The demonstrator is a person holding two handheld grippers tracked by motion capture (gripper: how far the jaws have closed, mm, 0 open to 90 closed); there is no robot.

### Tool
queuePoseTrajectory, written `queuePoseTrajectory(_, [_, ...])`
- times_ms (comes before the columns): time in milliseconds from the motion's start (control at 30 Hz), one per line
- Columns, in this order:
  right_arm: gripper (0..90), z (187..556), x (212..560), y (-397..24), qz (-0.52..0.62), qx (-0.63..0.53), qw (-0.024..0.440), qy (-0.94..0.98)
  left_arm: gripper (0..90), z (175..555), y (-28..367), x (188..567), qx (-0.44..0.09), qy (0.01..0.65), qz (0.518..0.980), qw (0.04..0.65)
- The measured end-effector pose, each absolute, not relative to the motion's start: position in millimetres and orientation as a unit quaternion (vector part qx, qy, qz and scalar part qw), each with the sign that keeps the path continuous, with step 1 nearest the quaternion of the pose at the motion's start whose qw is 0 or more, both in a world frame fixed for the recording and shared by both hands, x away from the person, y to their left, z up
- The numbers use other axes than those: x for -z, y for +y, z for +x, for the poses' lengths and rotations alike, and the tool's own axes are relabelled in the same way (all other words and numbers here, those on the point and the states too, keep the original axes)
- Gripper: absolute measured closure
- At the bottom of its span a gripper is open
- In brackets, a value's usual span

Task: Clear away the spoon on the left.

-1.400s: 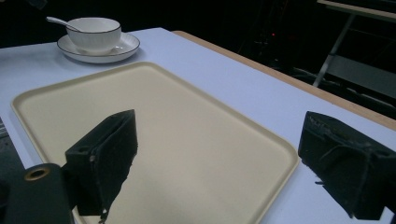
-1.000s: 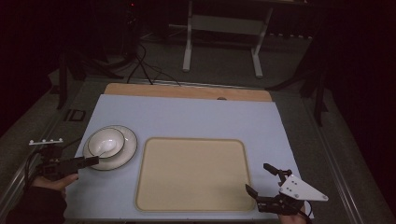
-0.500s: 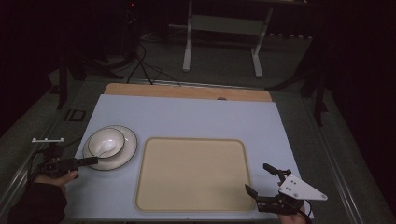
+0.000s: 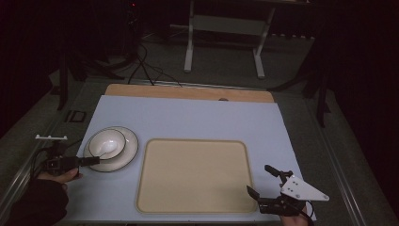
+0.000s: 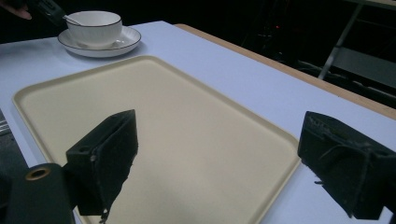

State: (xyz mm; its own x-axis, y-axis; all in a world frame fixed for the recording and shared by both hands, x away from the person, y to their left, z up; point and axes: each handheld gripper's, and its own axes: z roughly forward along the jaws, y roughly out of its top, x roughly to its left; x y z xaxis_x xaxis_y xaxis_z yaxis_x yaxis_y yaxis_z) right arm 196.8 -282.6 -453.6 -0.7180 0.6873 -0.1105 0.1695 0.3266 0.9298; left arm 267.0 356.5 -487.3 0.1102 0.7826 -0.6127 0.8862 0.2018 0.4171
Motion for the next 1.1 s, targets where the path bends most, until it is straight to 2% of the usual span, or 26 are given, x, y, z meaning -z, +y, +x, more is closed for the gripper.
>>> queuePoseTrajectory(167, [12.3,197.0,453.7,-283.0,0.278,-0.51,0.254,0.774,76.6,266.7,355.6,485.9,0.061,0.659,0.637,0.394])
queuePoseTrajectory(567, [12.3,197.6,454.2,-282.6,0.279,-0.509,0.254,0.774,84.5,266.7,351.5,480.5,0.052,0.654,0.646,0.39])
queuePoseTrajectory(1100, [12.3,197.9,454.3,-282.9,0.28,-0.508,0.252,0.774,85.6,257.5,346.2,473.7,0.021,0.651,0.649,0.393])
